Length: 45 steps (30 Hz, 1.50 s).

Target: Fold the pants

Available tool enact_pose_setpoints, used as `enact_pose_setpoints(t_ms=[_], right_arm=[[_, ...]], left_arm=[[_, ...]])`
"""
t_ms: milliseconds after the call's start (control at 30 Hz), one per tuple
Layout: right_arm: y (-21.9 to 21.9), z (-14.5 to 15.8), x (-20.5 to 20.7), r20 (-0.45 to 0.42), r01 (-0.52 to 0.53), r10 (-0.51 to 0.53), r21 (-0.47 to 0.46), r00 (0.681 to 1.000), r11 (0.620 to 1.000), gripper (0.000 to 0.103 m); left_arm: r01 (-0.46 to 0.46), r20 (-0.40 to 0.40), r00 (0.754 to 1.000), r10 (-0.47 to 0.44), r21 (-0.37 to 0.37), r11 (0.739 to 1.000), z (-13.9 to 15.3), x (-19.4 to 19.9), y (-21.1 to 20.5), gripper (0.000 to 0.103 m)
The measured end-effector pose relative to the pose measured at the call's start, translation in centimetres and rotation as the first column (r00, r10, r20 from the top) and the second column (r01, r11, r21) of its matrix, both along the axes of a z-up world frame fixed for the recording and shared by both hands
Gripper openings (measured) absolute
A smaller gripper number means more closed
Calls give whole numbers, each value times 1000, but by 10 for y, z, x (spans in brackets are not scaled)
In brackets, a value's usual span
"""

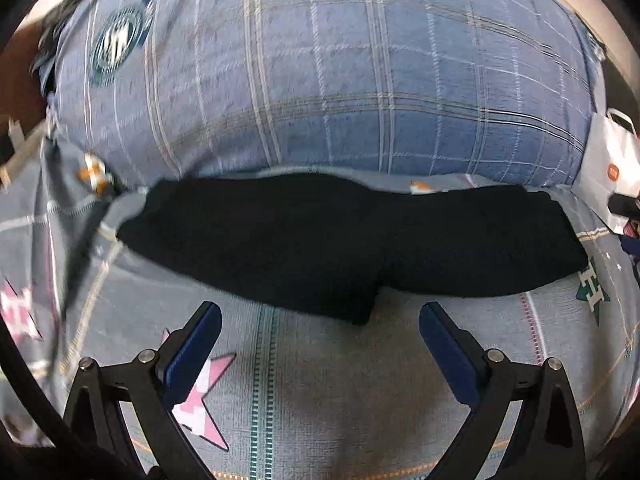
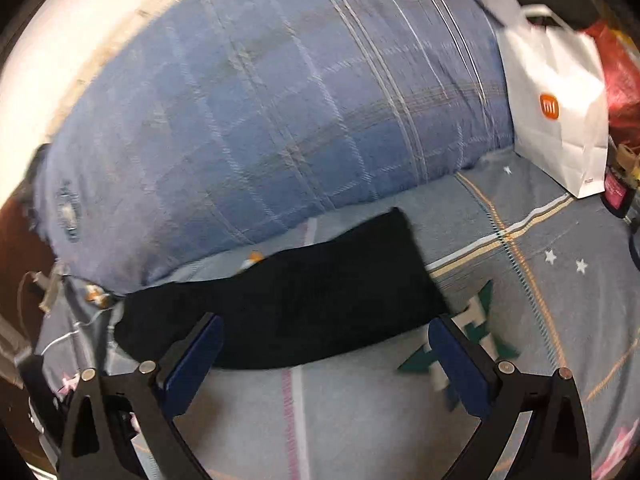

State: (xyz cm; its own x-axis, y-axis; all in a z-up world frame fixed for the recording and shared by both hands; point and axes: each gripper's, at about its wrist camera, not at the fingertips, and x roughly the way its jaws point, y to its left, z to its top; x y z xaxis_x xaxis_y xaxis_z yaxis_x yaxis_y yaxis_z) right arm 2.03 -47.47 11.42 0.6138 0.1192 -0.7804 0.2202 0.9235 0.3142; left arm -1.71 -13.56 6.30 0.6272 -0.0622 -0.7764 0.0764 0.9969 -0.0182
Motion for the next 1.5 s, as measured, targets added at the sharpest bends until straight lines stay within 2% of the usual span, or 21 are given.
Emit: enact_pose_setpoints(t_ms=[33,167,300,367,533,600,633,667,733,833,900,933,1000,1033,1100,1133,1167,1300,1400,1433,1500], right_arm=[[-7,-2,10,-16,6,-6,10,1000,1000,101],[-25,-16,63,-95,8,-3,53,996,999,82],[-7,-34,112,-158,-43,52,63,986,997,82],[11,-40,133,-159,-113,124,74,979,991,83],[45,-55,130,-189,-210,214,42,958,977,82],[56,-56,112,-206,-232,221,-31,953,972,57],[61,-55,101,-200,-252,241,-35,950,967,42],[64,-54,87,-191,-268,256,-41,948,962,34],[73,-54,66,-196,-300,282,-66,939,952,8],[83,-51,30,-175,-334,315,-93,933,938,0],[88,-47,18,-137,-354,340,-95,930,930,0],[85,-42,13,-89,-354,347,-78,934,932,0],[72,-30,14,-16,-342,341,-20,940,940,1],[65,-26,18,10,-342,342,24,940,939,6],[57,-22,33,6,-341,342,70,940,937,41],[55,-21,40,19,-333,332,69,943,940,78],[55,-20,46,35,-334,333,60,942,940,88],[51,-23,81,-19,-314,315,37,949,949,88],[61,-39,112,-48,-349,350,17,936,937,87],[63,-42,116,-58,-371,371,18,927,929,84],[75,-53,117,-101,-445,445,29,890,895,66]], left_arm=[[-6,-14,1000,6,-14,1000,-4,0,4,99],[-18,-28,999,16,-69,997,-2,-3,14,99],[-29,-6,1000,29,-89,996,3,-8,19,99],[-33,-6,999,32,-92,995,2,-9,22,99],[-49,-20,999,47,-116,992,-1,-4,29,99],[-54,-24,998,51,-126,991,-1,-4,32,99],[-55,-22,998,53,-126,991,-1,-5,32,99],[-57,-20,998,55,-124,991,-1,-5,32,99],[-58,-18,998,56,-124,991,0,-6,33,99],[-66,-14,998,65,-119,991,0,-5,35,99],[-67,-28,998,64,-132,989,-2,-3,37,99],[-69,-31,997,65,-136,988,-2,-2,37,99],[-72,-37,997,68,-134,988,-4,-2,37,99],[-73,-39,997,68,-137,988,-4,-2,37,99],[-74,-38,997,69,-146,987,-5,-2,38,99],[-74,-37,997,69,-146,986,-4,-3,38,99],[-73,-37,997,68,-146,987,-4,-3,38,99],[-74,-42,997,69,-147,986,-4,-3,38,99],[-77,-45,996,71,-151,985,-5,-2,38,99],[-78,-43,996,72,-150,986,-4,-2,38,99],[-82,-39,996,77,-147,986,-3,-2,39,99]])
